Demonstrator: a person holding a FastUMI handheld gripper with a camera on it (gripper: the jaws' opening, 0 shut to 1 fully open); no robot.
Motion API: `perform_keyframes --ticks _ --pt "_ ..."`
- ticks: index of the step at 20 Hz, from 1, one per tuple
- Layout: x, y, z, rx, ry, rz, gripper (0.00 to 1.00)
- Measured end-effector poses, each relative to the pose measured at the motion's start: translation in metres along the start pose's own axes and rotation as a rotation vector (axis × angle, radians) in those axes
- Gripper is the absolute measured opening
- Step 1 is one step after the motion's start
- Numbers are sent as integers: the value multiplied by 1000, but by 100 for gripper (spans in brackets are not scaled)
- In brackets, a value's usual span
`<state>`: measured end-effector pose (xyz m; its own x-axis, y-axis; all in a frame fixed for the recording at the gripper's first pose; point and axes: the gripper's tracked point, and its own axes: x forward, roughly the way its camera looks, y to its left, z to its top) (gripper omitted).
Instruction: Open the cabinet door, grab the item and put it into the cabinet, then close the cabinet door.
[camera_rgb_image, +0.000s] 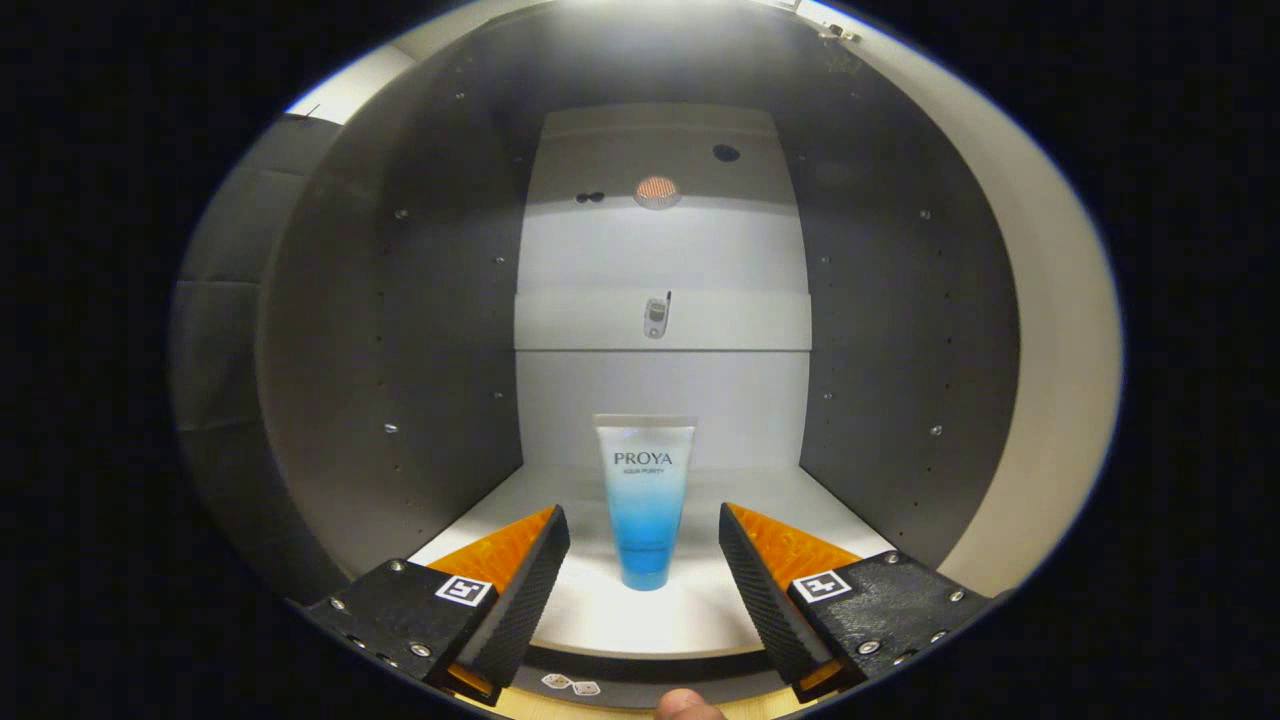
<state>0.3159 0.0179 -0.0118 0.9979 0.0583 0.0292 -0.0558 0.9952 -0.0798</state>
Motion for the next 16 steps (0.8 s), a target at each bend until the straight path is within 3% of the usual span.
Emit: perform_keyframes --ticks 3,6,16 --pt "-35 12 13 -22 -48 13 93" --pt "-72 23 9 -23 -4 25 93" --pt "-222 30 37 86 6 -23 93"
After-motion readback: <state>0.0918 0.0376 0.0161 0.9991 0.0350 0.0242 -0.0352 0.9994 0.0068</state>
